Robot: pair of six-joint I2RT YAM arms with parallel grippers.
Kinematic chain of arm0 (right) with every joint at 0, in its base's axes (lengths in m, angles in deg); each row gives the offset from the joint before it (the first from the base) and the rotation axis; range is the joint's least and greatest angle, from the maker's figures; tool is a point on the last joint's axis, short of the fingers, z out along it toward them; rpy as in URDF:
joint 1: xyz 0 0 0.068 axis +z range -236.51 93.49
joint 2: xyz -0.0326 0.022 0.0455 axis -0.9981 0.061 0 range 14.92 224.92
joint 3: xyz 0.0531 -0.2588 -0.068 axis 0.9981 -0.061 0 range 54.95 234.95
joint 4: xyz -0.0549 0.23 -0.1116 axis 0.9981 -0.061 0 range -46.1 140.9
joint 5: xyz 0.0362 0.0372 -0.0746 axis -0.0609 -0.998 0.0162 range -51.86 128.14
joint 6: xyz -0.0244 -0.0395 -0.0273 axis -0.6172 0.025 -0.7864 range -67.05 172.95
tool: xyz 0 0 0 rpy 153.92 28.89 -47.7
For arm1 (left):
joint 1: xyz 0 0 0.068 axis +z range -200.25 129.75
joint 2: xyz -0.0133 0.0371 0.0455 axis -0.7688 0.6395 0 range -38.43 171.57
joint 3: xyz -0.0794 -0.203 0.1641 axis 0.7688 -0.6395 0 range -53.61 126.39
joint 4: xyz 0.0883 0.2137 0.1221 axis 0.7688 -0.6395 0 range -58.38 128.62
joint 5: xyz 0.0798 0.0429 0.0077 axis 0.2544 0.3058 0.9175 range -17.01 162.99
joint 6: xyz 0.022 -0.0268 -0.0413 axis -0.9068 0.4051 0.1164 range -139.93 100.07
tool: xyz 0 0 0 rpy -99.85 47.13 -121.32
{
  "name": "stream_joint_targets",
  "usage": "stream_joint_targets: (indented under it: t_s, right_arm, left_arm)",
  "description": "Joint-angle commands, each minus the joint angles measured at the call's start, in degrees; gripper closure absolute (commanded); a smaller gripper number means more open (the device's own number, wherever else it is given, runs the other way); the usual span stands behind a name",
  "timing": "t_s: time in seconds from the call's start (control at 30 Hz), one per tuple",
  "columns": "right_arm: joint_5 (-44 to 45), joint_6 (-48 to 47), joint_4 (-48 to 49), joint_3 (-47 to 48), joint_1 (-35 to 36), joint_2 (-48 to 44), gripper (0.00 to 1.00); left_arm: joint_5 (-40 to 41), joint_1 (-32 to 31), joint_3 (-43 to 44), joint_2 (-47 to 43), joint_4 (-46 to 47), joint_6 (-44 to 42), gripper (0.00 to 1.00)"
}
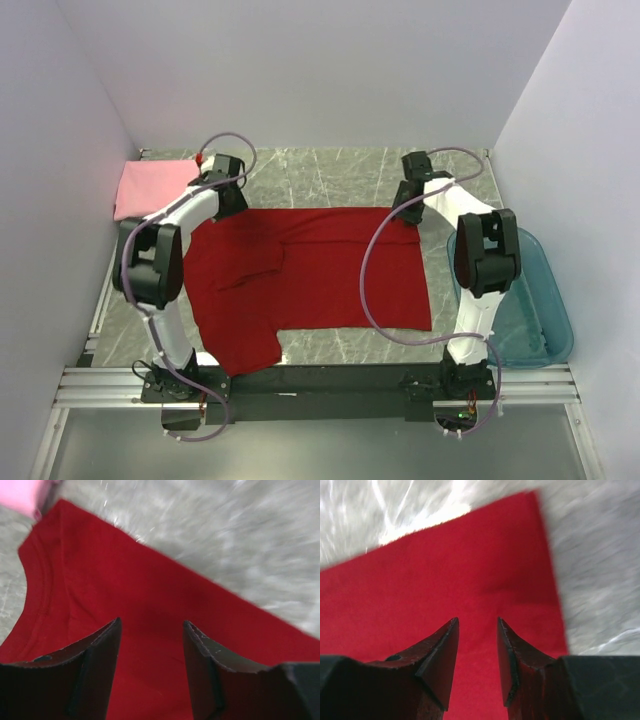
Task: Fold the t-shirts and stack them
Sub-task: Fold the tshirt
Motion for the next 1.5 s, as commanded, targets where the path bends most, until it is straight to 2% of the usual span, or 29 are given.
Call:
stream_joint_targets:
  t_s: [0.0, 0.3, 0.57, 0.73, 1.13, 1.2, 1.33, 1.47]
  right_arm:
    - [3.36, -1.84, -3.24, 1.88, 1.71, 0.82, 0.58]
    - [8.19, -4.48, -7.11, 0.75, 1.53, 4.43, 0.6]
    - [7.93, -5.36, -7.2, 0.91, -2.42, 5.13, 0.61]
    - [7.14, -6.32, -8.25, 5.22, -5.06, 7.5, 0.62]
    - [8.81, -8.35, -12.03, 20.51, -7.35, 17.43, 0.62]
    - [9.6, -8.87, -12.3, 22.27, -7.44, 17.44, 0.62]
    - [7.68, -8.53, -9.4, 19.64, -7.26, 10.0, 0.59]
    - [3.8, -7.91, -10.1, 18.06, -6.56, 1.99, 0.53]
  left_arm:
    - [1.79, 1.05, 2.09, 3.95, -2.56, -2.74, 0.43]
    - [0.3, 2.36, 6.31, 12.04, -6.25, -1.25, 0.44]
    - [-2.25, 4.39, 7.72, 14.77, -7.48, -0.28, 0.43]
    - [-5.41, 4.83, 11.4, 17.14, -8.54, 1.48, 0.41]
    - [-9.37, 5.27, 24.94, 22.15, -10.47, 3.41, 0.26]
    - [-9.55, 5.44, 26.17, 21.8, -10.47, 3.59, 0.22]
    - [-7.53, 5.7, 24.78, 17.16, -9.07, 3.77, 0.11]
    - [-4.46, 5.71, 20.82, 6.9, -8.18, 4.03, 0.08]
